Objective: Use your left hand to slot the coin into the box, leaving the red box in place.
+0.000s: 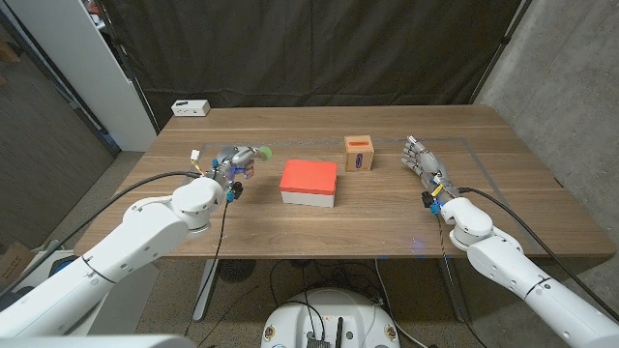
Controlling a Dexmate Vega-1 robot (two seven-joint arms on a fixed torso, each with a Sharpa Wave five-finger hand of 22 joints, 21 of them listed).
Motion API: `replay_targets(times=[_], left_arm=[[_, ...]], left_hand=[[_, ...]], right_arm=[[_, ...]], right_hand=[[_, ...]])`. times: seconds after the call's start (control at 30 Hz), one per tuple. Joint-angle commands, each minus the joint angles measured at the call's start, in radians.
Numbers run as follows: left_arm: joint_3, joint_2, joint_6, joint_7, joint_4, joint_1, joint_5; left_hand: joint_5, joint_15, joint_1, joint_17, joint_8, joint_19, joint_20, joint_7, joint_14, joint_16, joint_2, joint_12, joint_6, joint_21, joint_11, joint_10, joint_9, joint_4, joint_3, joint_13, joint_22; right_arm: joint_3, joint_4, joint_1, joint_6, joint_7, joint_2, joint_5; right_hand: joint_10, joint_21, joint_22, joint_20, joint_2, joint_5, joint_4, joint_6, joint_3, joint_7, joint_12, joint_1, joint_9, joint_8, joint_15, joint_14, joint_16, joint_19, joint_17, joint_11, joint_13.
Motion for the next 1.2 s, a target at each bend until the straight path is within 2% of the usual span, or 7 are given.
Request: replay_targets(times=[0.03, 0.3, 0.57, 0.8, 1.07, 1.13, 1.2], left_arm=[[0.019, 0.007, 0.043, -0.034, -0.011, -0.067, 0.053], [0.041, -0.008, 0.045, -0.031, -0.018, -0.097, 0.104], [0.057, -0.025, -0.157, -0.110, 0.068, -0.116, 0.202], [0.097, -0.043, -0.299, -0.201, 0.163, -0.175, 0.296], [0.105, -0.015, -0.342, -0.339, 0.205, -0.245, 0.323], [0.107, -0.008, -0.307, -0.355, 0.197, -0.263, 0.325], [0.111, -0.009, -0.226, -0.325, 0.162, -0.274, 0.341]], left_hand=[[0.008, 0.000, 0.013, 0.004, -0.002, 0.000, -0.076, 0.079, 0.007, -0.003, -0.002, 0.006, 0.090, 0.008, -0.003, 0.010, 0.003, 0.001, -0.004, 0.005, 0.003], [0.007, 0.000, 0.016, 0.004, -0.005, 0.002, -0.076, 0.078, 0.007, -0.004, -0.003, 0.009, 0.091, 0.009, -0.003, 0.010, 0.005, 0.000, -0.006, 0.009, 0.008], [0.006, 0.000, 0.023, 0.007, -0.007, 0.003, -0.076, 0.077, 0.016, 0.000, -0.005, 0.014, 0.103, 0.014, -0.003, 0.015, 0.007, 0.003, -0.010, 0.010, 0.030], [0.005, 0.001, 0.023, 0.020, -0.012, 0.003, -0.075, 0.078, 0.017, 0.004, -0.003, 0.018, 0.104, 0.018, 0.004, 0.010, 0.007, 0.005, -0.012, 0.015, 0.054], [0.001, 0.001, 0.025, 0.034, -0.014, 0.001, -0.076, 0.083, 0.011, 0.004, 0.000, 0.016, 0.102, 0.015, 0.012, 0.009, 0.013, 0.004, -0.018, 0.008, 0.075], [0.001, 0.001, 0.027, 0.033, -0.014, 0.000, -0.076, 0.083, 0.010, 0.003, 0.000, 0.017, 0.103, 0.014, 0.014, 0.009, 0.013, 0.003, -0.018, 0.008, 0.076], [0.000, 0.001, 0.032, 0.036, -0.017, -0.004, -0.076, 0.084, 0.012, 0.004, 0.001, 0.014, 0.104, 0.007, 0.013, 0.011, 0.012, 0.002, -0.023, 0.000, 0.070]], right_arm=[[0.004, 0.011, -0.008, 0.035, 0.015, 0.009, 0.001], [0.022, 0.011, -0.028, 0.079, 0.035, 0.007, 0.014], [0.037, 0.000, -0.044, 0.109, 0.059, -0.003, 0.023], [0.043, 0.033, -0.041, 0.157, 0.121, 0.010, 0.063], [0.035, 0.037, -0.023, 0.150, 0.107, 0.021, 0.049], [0.031, 0.038, -0.017, 0.144, 0.101, 0.024, 0.043], [0.027, 0.040, -0.012, 0.139, 0.095, 0.023, 0.032]], right_hand=[[0.007, -0.001, 0.003, 0.003, 0.000, -0.003, -0.005, 0.007, -0.001, 0.002, -0.002, 0.000, 0.005, -0.004, 0.001, 0.003, 0.004, 0.007, 0.001, 0.004, 0.004], [0.007, -0.001, 0.003, 0.003, 0.000, -0.003, -0.005, 0.007, -0.001, 0.002, -0.002, 0.000, 0.005, -0.004, 0.000, 0.004, 0.004, 0.007, 0.001, 0.004, 0.004], [0.007, -0.002, 0.003, 0.001, 0.001, -0.003, -0.005, 0.010, 0.000, 0.004, -0.003, 0.000, 0.005, -0.003, -0.002, 0.002, 0.004, 0.005, 0.001, 0.004, 0.004], [0.007, -0.002, 0.003, -0.001, 0.003, -0.003, -0.005, 0.011, 0.000, 0.004, -0.003, 0.001, 0.005, -0.003, -0.003, 0.001, 0.003, 0.004, 0.000, 0.004, 0.004], [0.008, -0.002, 0.003, -0.001, 0.004, -0.002, -0.005, 0.011, 0.001, 0.006, -0.003, 0.001, 0.005, -0.003, -0.002, 0.002, 0.003, 0.006, 0.000, 0.004, 0.004], [0.008, -0.002, 0.003, -0.002, 0.004, -0.002, -0.005, 0.011, 0.001, 0.006, -0.003, 0.001, 0.005, -0.003, -0.004, 0.002, 0.003, 0.006, 0.000, 0.005, 0.004], [0.008, -0.002, 0.003, -0.002, 0.004, -0.002, -0.005, 0.011, 0.001, 0.006, -0.003, 0.001, 0.005, -0.004, -0.002, 0.002, 0.003, 0.006, 0.000, 0.005, 0.004]])
